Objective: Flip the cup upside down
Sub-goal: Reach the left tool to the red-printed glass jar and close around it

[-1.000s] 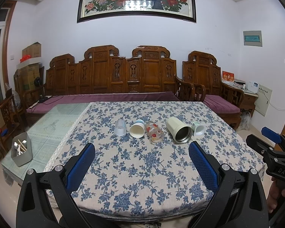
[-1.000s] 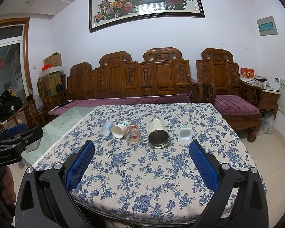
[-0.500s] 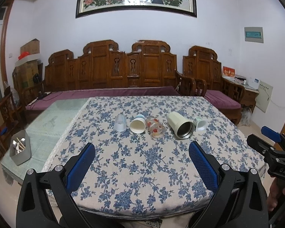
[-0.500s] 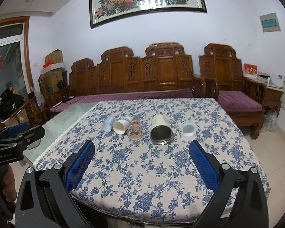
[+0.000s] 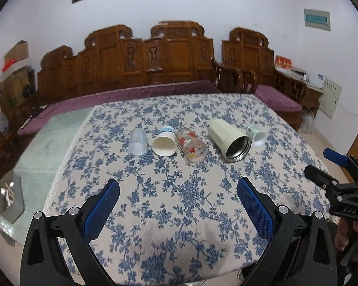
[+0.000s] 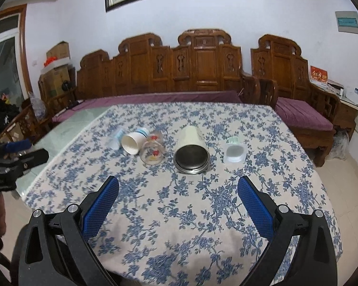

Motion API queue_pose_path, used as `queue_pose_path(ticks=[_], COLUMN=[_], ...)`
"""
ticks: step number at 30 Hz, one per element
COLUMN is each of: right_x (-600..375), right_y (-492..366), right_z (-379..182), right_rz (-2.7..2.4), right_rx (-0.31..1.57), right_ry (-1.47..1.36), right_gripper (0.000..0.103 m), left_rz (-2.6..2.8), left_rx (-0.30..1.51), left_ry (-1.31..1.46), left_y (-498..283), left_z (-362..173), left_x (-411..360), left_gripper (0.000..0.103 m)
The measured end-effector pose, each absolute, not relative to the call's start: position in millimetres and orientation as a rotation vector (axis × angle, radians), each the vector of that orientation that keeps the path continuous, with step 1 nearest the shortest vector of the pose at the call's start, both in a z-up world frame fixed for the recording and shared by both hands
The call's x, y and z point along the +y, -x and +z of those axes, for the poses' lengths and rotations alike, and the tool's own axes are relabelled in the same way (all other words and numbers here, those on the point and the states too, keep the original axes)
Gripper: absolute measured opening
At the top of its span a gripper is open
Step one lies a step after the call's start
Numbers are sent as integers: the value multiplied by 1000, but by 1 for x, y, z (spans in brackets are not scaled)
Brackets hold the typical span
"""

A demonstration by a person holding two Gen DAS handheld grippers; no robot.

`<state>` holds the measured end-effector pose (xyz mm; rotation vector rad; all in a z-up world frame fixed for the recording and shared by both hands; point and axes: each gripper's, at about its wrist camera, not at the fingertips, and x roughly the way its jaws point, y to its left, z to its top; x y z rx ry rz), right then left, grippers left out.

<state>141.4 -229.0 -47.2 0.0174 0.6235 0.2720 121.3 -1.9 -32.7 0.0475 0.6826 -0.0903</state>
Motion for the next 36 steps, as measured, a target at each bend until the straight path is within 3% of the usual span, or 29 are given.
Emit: queue_pose_path(ticks=[5, 21, 36], right_x=[-221, -205, -214], right_y=[-173, -230, -244], right_z=[-71, -123, -141], right_rz=[289, 337, 333], right_rx=[686, 797, 833], right_ry=[-2, 4, -35], right_gripper=[100, 100, 100], left_rz=[-96, -145, -168], left_rx=[732, 868, 1027], left_ry=[-68, -91, -94], left_y=[-164, -304, -392], left_z=[-45, -87, -135], left_x=[-5, -29, -58], left_gripper=[95, 75, 63])
